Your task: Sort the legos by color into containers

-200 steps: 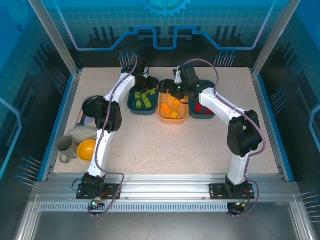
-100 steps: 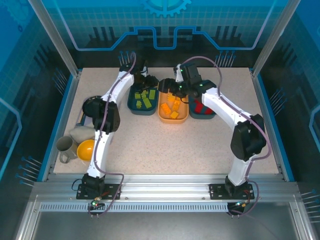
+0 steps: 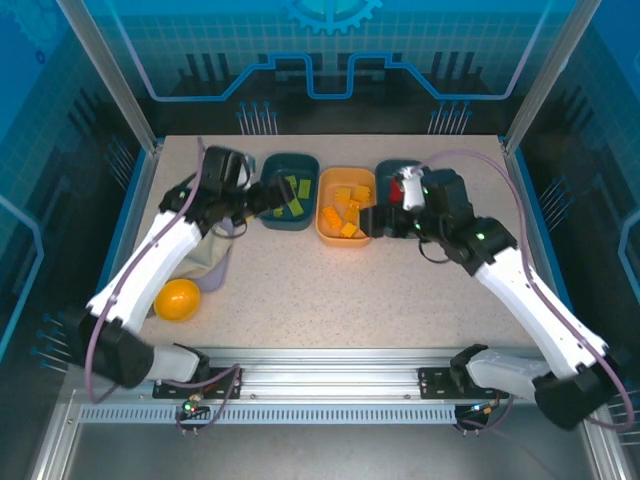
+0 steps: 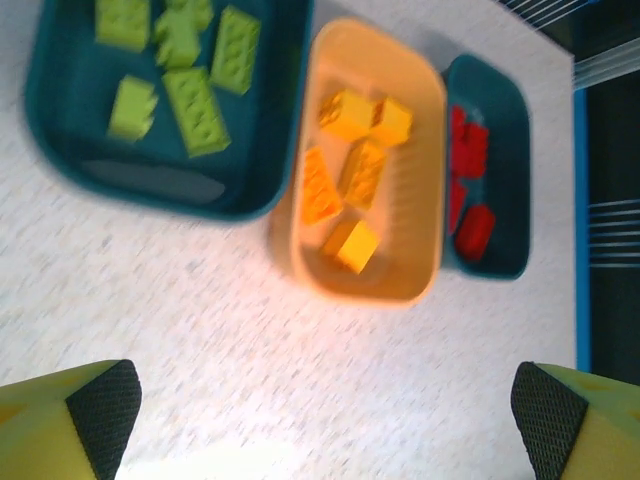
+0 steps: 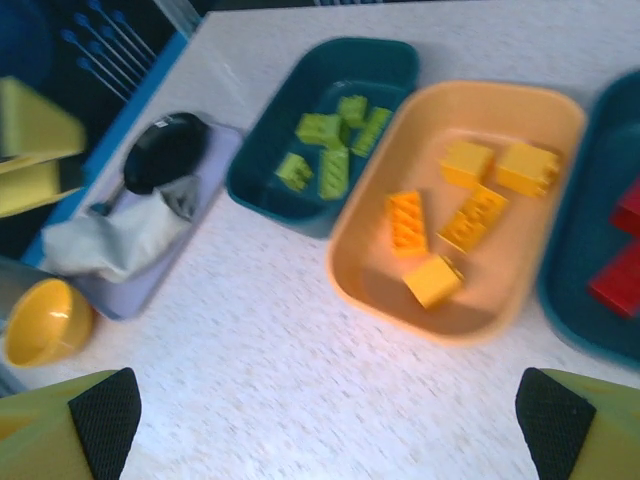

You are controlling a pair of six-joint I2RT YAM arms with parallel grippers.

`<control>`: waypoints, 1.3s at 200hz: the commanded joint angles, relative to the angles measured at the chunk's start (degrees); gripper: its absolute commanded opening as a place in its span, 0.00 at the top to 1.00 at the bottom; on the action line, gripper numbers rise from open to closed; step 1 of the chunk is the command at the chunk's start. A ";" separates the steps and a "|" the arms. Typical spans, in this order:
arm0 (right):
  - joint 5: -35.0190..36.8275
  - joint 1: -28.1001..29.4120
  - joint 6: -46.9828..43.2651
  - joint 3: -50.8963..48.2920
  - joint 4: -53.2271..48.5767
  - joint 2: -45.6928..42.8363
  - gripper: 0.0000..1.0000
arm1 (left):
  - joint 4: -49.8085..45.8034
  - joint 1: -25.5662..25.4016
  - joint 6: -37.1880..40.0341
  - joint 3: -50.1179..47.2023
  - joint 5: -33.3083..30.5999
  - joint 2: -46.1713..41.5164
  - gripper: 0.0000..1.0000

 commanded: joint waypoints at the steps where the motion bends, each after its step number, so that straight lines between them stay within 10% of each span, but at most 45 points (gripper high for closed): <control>1: 17.64 -1.10 0.66 -7.54 -4.87 -7.02 0.00 | -5.34 -5.39 -0.74 -9.32 -21.05 -8.55 0.01; 12: 19.91 -2.48 -1.44 -12.49 -1.57 -9.81 0.00 | -6.57 -9.50 -0.72 -14.71 -34.09 -13.70 0.01; 51: 27.50 -6.23 -9.73 -34.20 18.23 -19.01 0.00 | 1.81 -10.11 14.03 -34.98 -49.35 -32.25 0.01; 154: 21.55 -15.12 -17.59 -40.10 40.09 -4.13 0.00 | 45.27 15.55 27.43 -48.71 -22.53 -14.02 0.01; 260: 7.88 -21.38 -24.82 -39.48 66.61 16.05 0.00 | 73.15 18.89 31.50 -44.10 -13.86 9.79 0.01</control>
